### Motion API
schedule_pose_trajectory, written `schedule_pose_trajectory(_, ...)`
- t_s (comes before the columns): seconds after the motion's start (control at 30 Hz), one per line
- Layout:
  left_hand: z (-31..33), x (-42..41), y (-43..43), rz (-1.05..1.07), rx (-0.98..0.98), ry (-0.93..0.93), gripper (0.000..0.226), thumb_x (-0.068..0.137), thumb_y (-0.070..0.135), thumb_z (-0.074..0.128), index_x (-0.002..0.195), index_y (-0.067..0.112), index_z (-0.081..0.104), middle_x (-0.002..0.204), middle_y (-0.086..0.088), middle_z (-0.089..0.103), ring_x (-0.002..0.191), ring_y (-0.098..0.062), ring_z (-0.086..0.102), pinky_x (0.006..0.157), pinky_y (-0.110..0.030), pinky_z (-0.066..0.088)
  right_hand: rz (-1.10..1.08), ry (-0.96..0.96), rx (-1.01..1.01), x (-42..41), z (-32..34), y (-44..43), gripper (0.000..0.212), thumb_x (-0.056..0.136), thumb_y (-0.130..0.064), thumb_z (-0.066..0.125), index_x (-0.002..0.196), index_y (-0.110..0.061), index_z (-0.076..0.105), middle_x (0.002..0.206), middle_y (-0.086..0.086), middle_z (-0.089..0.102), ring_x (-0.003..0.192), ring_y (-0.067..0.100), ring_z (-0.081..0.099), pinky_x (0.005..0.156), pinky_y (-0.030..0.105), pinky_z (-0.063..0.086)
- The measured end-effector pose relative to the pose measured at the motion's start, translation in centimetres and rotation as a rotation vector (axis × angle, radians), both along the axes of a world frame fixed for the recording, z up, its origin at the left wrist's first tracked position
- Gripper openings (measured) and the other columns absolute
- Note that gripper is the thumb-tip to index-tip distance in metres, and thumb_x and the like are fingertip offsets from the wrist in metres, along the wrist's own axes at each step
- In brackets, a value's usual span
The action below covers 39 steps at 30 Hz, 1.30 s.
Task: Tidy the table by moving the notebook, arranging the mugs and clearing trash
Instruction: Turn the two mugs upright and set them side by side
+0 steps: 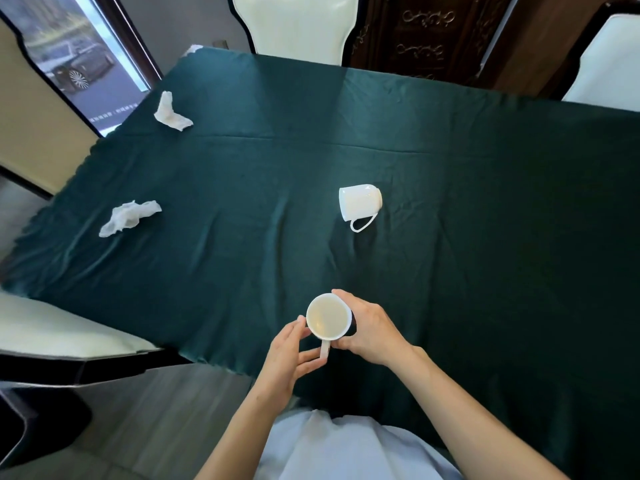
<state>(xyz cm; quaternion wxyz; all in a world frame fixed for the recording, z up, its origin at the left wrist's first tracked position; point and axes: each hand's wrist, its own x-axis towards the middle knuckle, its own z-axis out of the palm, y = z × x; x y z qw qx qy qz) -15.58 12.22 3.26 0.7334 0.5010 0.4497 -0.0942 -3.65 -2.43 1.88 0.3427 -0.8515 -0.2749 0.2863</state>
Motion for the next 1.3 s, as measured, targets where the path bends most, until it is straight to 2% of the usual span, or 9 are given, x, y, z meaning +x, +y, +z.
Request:
schedule_pose_trajectory(0.27, 0.0, 0.6, 0.3, -0.042, 0.105, 0.066, 0.039, 0.106, 0.048, 0.046, 0.125, 0.022, 0.068, 0.127, -0.002, 0.071, 0.111, -0.023, 0.071, 0.097, -0.044, 0.058, 0.001, 0.079, -0.098, 0.1, 0.7, -0.2, 0.101, 0.074, -0.024, 0.084, 0.16, -0.022, 0.031, 0.162, -0.004, 0.043, 0.147, 0.015, 0.041, 0.113, 0.016, 0.03)
schedule_pose_trajectory(0.37, -0.2, 1.6, 1.0, -0.018, 0.167, 0.093, 0.035, 0.106, 0.045, 0.047, 0.118, 0.019, 0.069, 0.125, -0.004, 0.07, 0.115, -0.022, 0.066, 0.101, -0.044, 0.053, 0.026, 0.157, -0.113, 0.7, 1.3, -0.5, 0.104, 0.075, -0.017, 0.078, 0.162, -0.025, 0.023, 0.165, -0.006, 0.034, 0.152, 0.013, 0.032, 0.12, 0.024, 0.029)
schedule_pose_trajectory(0.47, -0.2, 4.3, 1.8, -0.002, 0.209, 0.053, 0.027, 0.106, 0.041, 0.051, 0.109, 0.021, 0.068, 0.125, -0.008, 0.067, 0.116, -0.025, 0.065, 0.092, -0.04, 0.055, -0.042, 0.203, -0.1, 2.6, 2.3, -0.1, 0.103, 0.076, -0.024, 0.075, 0.162, -0.031, 0.02, 0.167, -0.007, 0.028, 0.153, 0.015, 0.028, 0.122, 0.032, 0.031)
schedule_pose_trajectory(0.53, 0.1, 6.8, 2.3, -0.026, 0.225, 0.025, 0.022, 0.106, 0.042, 0.051, 0.103, 0.026, 0.066, 0.125, -0.007, 0.066, 0.115, -0.025, 0.064, 0.087, -0.036, 0.054, -0.099, 0.171, -0.084, 4.3, 3.0, 0.4, 0.097, 0.081, -0.028, 0.073, 0.162, -0.03, 0.021, 0.167, -0.005, 0.027, 0.154, 0.015, 0.027, 0.121, 0.03, 0.028)
schedule_pose_trajectory(0.7, 0.9, 14.4, 3.4, -0.115, 0.249, -0.023, 0.024, 0.105, 0.049, 0.048, 0.093, 0.034, 0.061, 0.112, 0.002, 0.06, 0.104, -0.018, 0.057, 0.105, -0.044, 0.048, -0.153, -0.068, -0.134, 10.1, 3.8, 2.2, 0.09, 0.087, -0.027, 0.072, 0.162, -0.018, 0.022, 0.166, 0.007, 0.029, 0.153, 0.026, 0.026, 0.123, 0.034, 0.025)
schedule_pose_trajectory(0.77, 0.9, 17.5, 4.0, -0.13, 0.236, -0.022, 0.026, 0.104, 0.052, 0.046, 0.099, 0.032, 0.062, 0.116, 0.002, 0.06, 0.105, -0.019, 0.057, 0.103, -0.044, 0.051, -0.128, -0.139, -0.2, 12.4, 3.6, 3.1, 0.088, 0.088, -0.024, 0.071, 0.161, -0.016, 0.022, 0.162, 0.012, 0.031, 0.149, 0.033, 0.028, 0.121, 0.037, 0.028)
schedule_pose_trajectory(0.93, 0.6, 23.0, 5.0, -0.1, 0.134, 0.018, 0.055, 0.104, 0.055, 0.043, 0.145, 0.02, 0.053, 0.13, -0.001, 0.059, 0.116, -0.023, 0.06, 0.098, -0.042, 0.054, -0.092, -0.211, -0.351, 17.2, 2.6, 5.5, 0.091, 0.088, -0.022, 0.071, 0.161, -0.017, 0.017, 0.159, 0.014, 0.025, 0.146, 0.037, 0.027, 0.113, 0.046, 0.04)
schedule_pose_trajectory(1.07, -0.5, 25.5, 5.7, -0.087, 0.06, 0.071, 0.061, 0.104, 0.056, 0.041, 0.152, 0.019, 0.047, 0.135, -0.003, 0.057, 0.119, -0.026, 0.059, 0.099, -0.043, 0.054, -0.052, -0.288, -0.46, 20.2, 1.2, 7.3, 0.092, 0.085, -0.018, 0.071, 0.16, -0.016, 0.018, 0.16, 0.016, 0.022, 0.148, 0.038, 0.022, 0.11, 0.046, 0.042)
schedule_pose_trajectory(1.3, -3.4, 28.6, 6.8, -0.038, -0.054, 0.101, 0.061, 0.106, 0.054, 0.04, 0.155, 0.018, 0.043, 0.153, -0.011, 0.052, 0.131, -0.035, 0.057, 0.108, -0.049, 0.05, 0.016, -0.369, -0.584, 23.6, -1.3, 9.6, 0.105, 0.082, -0.019, 0.078, 0.162, -0.02, 0.011, 0.166, 0.022, 0.011, 0.154, 0.04, 0.012, 0.122, 0.046, 0.026)
